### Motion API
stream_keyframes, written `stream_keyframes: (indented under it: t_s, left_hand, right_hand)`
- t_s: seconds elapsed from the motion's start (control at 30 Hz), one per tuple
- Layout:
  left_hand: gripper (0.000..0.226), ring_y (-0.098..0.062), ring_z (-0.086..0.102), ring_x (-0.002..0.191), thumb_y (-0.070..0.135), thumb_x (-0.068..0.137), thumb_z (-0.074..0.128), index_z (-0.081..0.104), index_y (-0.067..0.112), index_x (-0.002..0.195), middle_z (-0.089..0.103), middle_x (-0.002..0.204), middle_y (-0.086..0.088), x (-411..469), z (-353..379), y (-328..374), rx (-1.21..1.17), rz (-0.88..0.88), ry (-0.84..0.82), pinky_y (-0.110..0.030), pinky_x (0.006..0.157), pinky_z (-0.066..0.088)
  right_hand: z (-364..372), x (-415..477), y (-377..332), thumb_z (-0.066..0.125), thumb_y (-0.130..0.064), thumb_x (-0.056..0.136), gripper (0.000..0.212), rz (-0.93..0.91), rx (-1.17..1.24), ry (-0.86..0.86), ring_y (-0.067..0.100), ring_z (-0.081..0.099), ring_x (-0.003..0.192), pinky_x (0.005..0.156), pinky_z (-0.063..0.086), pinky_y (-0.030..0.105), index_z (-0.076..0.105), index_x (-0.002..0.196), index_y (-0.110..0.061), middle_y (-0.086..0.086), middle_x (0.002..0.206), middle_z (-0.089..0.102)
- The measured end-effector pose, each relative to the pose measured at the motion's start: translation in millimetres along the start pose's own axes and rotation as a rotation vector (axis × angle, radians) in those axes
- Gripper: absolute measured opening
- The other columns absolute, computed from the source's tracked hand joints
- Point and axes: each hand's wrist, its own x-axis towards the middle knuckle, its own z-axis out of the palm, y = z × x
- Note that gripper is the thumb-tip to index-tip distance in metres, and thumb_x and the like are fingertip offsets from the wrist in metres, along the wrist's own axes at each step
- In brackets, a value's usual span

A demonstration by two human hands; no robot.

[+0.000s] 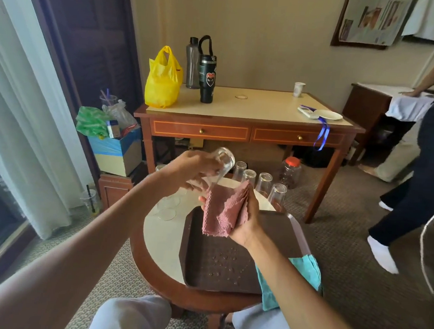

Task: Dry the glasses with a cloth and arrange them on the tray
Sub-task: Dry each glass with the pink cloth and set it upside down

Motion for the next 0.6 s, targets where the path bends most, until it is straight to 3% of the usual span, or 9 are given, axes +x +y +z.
stream_keyframes:
  t_s: [0.07,0.13,0.23,0.33,0.43,0.53,0.6]
  left_hand:
    - [0.036,-0.017,0.067,0.077,0.034,0.091,0.075,0.060,0.024,0.122,0.069,0.106,-0.006,0.2,1.2,-3.6,0.202,0.026,0.006,-0.028,0.065,0.051]
    - [0.047,-0.015,0.069,0.079,0.036,0.083,0.083,0.060,0.025,0.122,0.068,0.105,-0.004,2.3,5.4,-7.6,0.294,0.050,0.003,-0.023,0.058,0.049]
    - [0.043,-0.007,0.063,0.090,0.032,0.082,0.084,0.067,0.027,0.120,0.067,0.111,0.009,3.8,8.7,-10.0,0.358,0.131,-0.022,-0.018,0.062,0.044]
    - [0.044,-0.010,0.065,0.102,0.024,0.081,0.085,0.071,0.024,0.123,0.067,0.113,0.013,4.3,8.0,-8.3,0.387,0.165,-0.075,-0.016,0.067,0.046]
    - [0.035,-0.017,0.068,0.093,0.026,0.079,0.087,0.077,0.024,0.112,0.074,0.110,0.002,6.5,5.6,-6.8,0.333,0.131,-0.051,-0.024,0.068,0.053]
    - [0.023,-0.022,0.067,0.099,0.037,0.086,0.079,0.078,0.025,0.105,0.074,0.108,-0.003,9.2,-1.1,-8.1,0.200,0.014,-0.063,-0.035,0.078,0.052]
    - [0.027,-0.028,0.067,0.102,0.043,0.091,0.073,0.078,0.021,0.106,0.075,0.112,-0.009,10.5,-0.3,-11.4,0.096,-0.056,-0.094,-0.039,0.082,0.050]
  right_hand:
    - [0.4,2.8,-0.6,0.040,-0.077,0.091,0.085,-0.033,-0.045,0.044,0.041,0.062,0.118,0.107,0.044,0.055,0.068,0.124,-0.004,0.024,0.132,0.062]
    - [2.2,2.9,-1.6,0.039,-0.075,0.092,0.079,-0.073,-0.098,0.068,0.037,0.066,0.112,0.106,0.044,0.054,0.074,0.113,-0.007,0.021,0.122,0.069]
    - [3.9,2.2,-4.4,0.040,-0.076,0.090,0.078,-0.100,-0.123,0.119,0.035,0.069,0.106,0.104,0.046,0.054,0.066,0.120,-0.009,0.018,0.113,0.073]
    - [3.9,5.3,-8.1,0.041,-0.077,0.090,0.083,-0.131,-0.151,0.136,0.038,0.064,0.116,0.109,0.042,0.056,0.064,0.126,-0.006,0.018,0.121,0.070]
    - [7.5,2.0,-13.7,0.035,-0.073,0.094,0.077,-0.164,-0.297,0.147,0.033,0.069,0.108,0.108,0.044,0.052,0.069,0.115,-0.007,0.015,0.115,0.073]
    - [10.0,-1.3,-20.5,0.029,-0.068,0.098,0.074,-0.173,-0.384,0.139,0.027,0.075,0.089,0.088,0.053,0.041,0.071,0.101,-0.007,0.014,0.101,0.076]
    - [13.4,-0.2,-23.1,0.031,-0.072,0.096,0.078,-0.204,-0.440,0.156,0.030,0.072,0.099,0.096,0.053,0.045,0.071,0.109,-0.006,0.016,0.110,0.074]
